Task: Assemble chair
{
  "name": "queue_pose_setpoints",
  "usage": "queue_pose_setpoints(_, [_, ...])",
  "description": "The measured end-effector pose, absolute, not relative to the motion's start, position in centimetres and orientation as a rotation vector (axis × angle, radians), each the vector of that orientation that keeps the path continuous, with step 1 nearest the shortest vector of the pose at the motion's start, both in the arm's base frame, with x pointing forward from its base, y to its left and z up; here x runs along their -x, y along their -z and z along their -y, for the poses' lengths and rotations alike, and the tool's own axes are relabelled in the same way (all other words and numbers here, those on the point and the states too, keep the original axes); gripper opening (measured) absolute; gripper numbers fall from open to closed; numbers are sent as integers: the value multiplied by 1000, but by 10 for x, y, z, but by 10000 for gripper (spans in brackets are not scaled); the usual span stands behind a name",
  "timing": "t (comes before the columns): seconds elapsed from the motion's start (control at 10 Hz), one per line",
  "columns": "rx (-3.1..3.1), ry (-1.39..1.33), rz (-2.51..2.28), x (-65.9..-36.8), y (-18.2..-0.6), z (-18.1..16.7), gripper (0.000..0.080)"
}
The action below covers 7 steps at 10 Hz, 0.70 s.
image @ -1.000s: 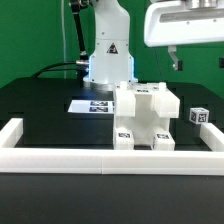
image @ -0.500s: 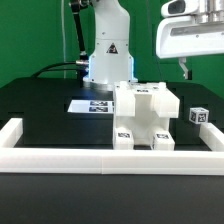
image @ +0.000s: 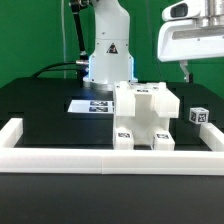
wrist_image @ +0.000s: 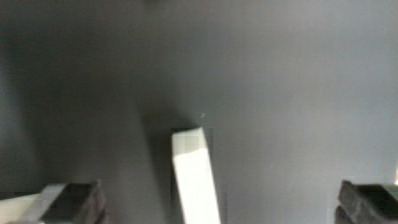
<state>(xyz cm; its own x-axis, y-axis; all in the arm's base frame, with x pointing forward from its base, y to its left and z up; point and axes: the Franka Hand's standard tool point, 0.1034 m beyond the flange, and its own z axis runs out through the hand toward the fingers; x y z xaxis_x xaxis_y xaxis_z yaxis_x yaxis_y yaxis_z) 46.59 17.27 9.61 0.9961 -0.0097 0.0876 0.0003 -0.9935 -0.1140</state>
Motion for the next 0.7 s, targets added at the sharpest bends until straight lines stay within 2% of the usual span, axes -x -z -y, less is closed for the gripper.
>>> queue_pose_setpoints(0.2, [3034,95,191,-456,-79,-167,649])
queue_pose_setpoints(0.6, [3040,104,101,-452,-76,-166,649])
queue_pose_setpoints(0.7, [3045,121,107,-445,-69,-167,649])
